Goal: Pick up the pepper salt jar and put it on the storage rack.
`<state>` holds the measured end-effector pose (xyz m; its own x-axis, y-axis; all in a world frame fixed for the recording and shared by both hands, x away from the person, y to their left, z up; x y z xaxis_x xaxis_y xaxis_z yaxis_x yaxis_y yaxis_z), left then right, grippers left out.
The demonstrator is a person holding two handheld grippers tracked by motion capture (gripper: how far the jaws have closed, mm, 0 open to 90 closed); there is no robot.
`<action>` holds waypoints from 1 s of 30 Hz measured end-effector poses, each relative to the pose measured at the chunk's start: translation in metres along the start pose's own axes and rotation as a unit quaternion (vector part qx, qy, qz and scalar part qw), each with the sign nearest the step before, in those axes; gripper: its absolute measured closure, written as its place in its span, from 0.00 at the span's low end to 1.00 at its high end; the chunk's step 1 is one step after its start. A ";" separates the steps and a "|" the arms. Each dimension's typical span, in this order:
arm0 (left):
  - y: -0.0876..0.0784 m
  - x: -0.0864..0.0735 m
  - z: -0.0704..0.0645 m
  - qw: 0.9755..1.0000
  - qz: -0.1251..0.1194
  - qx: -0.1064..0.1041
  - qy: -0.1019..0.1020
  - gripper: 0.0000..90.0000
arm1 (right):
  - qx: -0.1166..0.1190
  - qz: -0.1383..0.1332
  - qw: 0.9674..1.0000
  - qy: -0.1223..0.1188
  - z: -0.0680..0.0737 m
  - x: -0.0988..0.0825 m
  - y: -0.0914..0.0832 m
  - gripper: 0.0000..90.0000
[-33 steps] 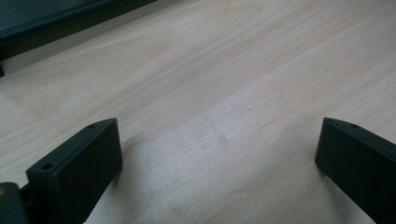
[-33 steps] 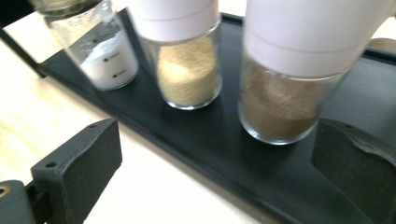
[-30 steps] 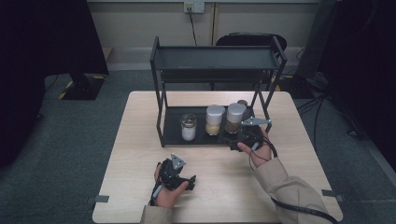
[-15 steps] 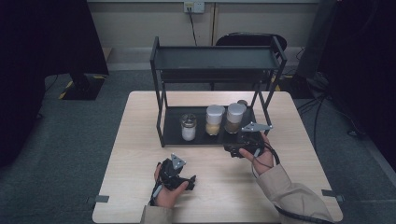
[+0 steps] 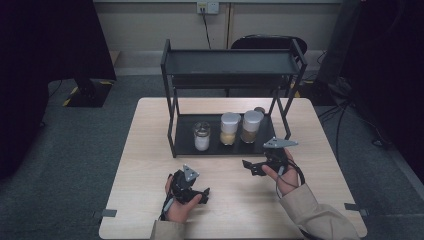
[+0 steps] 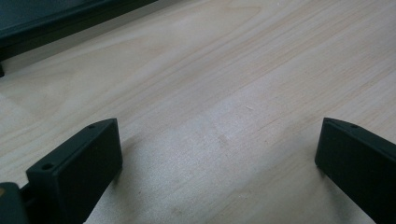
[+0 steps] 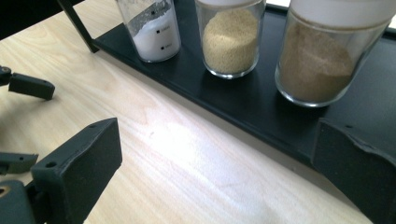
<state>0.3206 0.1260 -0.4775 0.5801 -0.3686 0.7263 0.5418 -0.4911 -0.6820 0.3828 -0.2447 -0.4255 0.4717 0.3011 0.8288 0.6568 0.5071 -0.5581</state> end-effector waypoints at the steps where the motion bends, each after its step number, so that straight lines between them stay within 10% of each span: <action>1: 0.000 0.000 0.000 1.000 0.000 0.000 0.000 0.00 | -0.002 -0.001 1.000 -0.002 0.000 -0.001 -0.001 0.01; 30: 0.000 0.000 0.000 1.000 0.000 0.000 0.000 0.00 | 0.000 0.005 1.000 -0.014 -0.002 -0.036 -0.022 0.01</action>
<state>0.3206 0.1259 -0.4775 0.5801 -0.3680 0.7267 0.5423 -0.4913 -0.6816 0.3523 -0.2684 -0.4427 0.4611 0.3291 0.8241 0.6526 0.5036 -0.5662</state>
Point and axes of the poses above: each handheld gripper's, and its own axes: y roughly forward along the jaws, x roughly out of its top, z roughly to its left, the point moved 8 cm from there along y, roughly forward along the jaws, and after that the axes turned 6 degrees about -x, right-handed, at the moved point
